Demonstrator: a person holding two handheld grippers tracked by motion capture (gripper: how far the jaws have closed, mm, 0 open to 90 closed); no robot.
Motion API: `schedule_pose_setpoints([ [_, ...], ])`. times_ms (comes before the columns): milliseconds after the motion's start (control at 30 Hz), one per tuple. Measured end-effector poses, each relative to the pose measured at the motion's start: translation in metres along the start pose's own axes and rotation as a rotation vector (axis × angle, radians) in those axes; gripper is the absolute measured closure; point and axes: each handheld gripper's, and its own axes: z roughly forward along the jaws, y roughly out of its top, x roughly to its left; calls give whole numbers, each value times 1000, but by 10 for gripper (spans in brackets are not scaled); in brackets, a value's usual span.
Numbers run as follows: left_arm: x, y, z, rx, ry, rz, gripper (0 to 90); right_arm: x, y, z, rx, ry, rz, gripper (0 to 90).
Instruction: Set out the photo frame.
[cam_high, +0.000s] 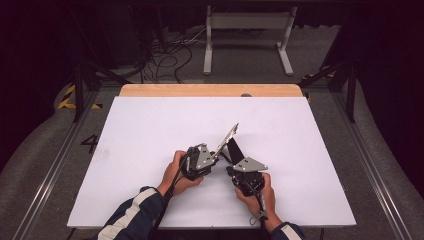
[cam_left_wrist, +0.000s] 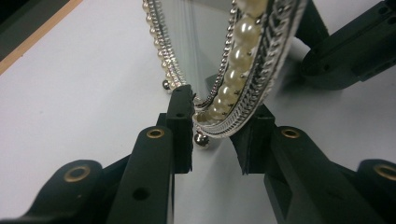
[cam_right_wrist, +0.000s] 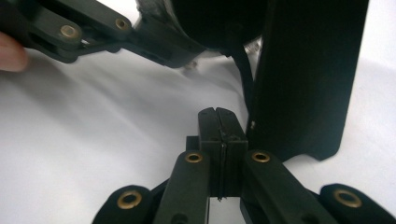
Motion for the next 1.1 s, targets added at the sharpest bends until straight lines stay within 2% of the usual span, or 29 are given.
schedule_pose_setpoints([
  [33,0,0,0,0,0,0,732,1,-1,1,6,-10,-3,900],
  [67,-1,0,-1,2,9,22,746,3,-1,1,9,-28,-5,900],
  [133,-2,0,-1,7,18,35,756,5,-2,2,12,-43,-7,900],
  [267,-4,1,-2,20,39,52,770,5,-3,1,20,-48,-10,900],
  [433,-4,1,-3,23,37,54,764,2,-3,1,26,-55,-4,900],
  [467,-4,1,-2,19,38,67,764,2,-3,1,27,-57,-3,900],
  [600,-5,2,-3,21,42,63,750,-1,-4,1,26,-73,0,900],
  [833,-6,2,-3,16,43,63,742,-8,-5,1,22,-48,-1,900],
  [1100,-5,2,-3,0,24,42,726,-16,-4,0,30,-30,-2,900],
])
